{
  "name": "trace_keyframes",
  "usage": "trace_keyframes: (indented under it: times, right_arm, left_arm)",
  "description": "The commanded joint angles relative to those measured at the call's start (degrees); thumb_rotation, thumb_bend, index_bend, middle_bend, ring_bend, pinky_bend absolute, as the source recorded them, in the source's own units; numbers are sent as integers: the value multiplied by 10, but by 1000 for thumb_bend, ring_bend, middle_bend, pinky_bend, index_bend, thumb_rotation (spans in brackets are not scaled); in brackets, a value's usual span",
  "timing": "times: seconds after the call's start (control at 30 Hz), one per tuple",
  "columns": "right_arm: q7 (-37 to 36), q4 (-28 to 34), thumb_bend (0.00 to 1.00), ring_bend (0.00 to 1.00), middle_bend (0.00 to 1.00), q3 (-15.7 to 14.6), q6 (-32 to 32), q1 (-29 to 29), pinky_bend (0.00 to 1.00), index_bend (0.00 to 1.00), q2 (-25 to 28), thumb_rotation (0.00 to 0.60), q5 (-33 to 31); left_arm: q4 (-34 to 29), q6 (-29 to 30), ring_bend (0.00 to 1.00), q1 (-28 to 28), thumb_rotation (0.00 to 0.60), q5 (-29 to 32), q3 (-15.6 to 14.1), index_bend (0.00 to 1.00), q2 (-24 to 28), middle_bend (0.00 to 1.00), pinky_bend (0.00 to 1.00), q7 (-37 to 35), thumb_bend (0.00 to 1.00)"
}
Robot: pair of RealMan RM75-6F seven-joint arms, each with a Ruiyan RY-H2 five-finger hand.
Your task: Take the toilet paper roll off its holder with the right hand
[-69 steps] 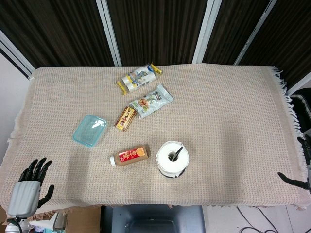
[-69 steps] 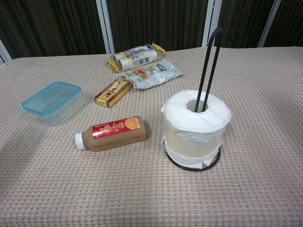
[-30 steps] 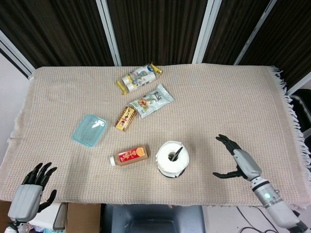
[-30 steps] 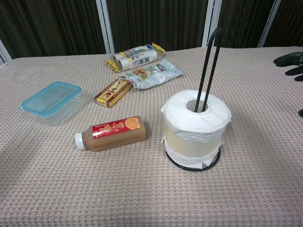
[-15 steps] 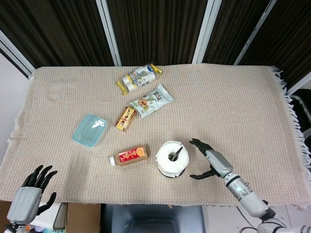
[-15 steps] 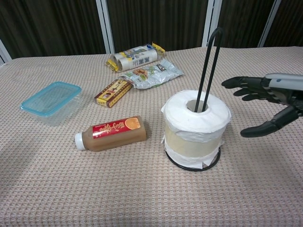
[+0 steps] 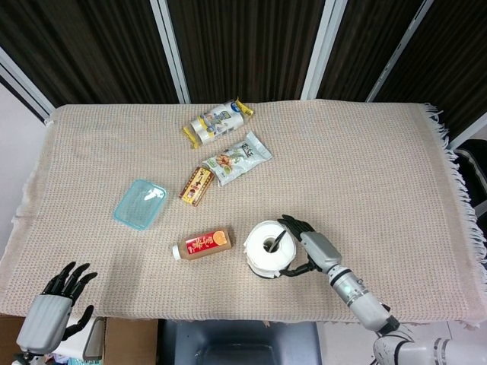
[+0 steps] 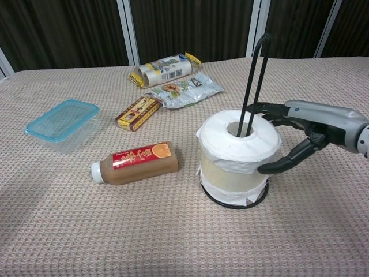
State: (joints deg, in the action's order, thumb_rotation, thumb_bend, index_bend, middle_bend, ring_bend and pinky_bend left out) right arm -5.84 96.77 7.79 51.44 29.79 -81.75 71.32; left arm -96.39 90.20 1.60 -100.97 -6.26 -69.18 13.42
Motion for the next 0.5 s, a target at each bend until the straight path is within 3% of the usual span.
trace_keyframes:
  times: [0.03, 0.33, 0.4, 0.5]
  right_arm:
    - [2, -19, 47, 0, 24, 8, 10, 6, 59, 10, -30, 600, -13]
    - [-75, -54, 47, 40, 47, 19, -13, 16, 121, 91, -70, 600, -16]
    - [-81, -61, 46, 99, 106, 21, -5, 14, 175, 173, -78, 600, -14]
    - [-79, -75, 47, 258, 273, 22, 20, 9, 301, 419, -93, 600, -3]
  left_arm:
    - [4, 2, 58, 1, 600, 1, 0, 224, 2, 124, 243, -10, 394]
    - [14, 6, 58, 1, 600, -5, -5, 228, 5, 125, 244, -29, 394]
    - [15, 7, 58, 2, 600, -6, -5, 229, 6, 125, 244, -33, 394]
    - [18, 8, 58, 2, 600, -6, -5, 230, 7, 127, 244, -37, 394]
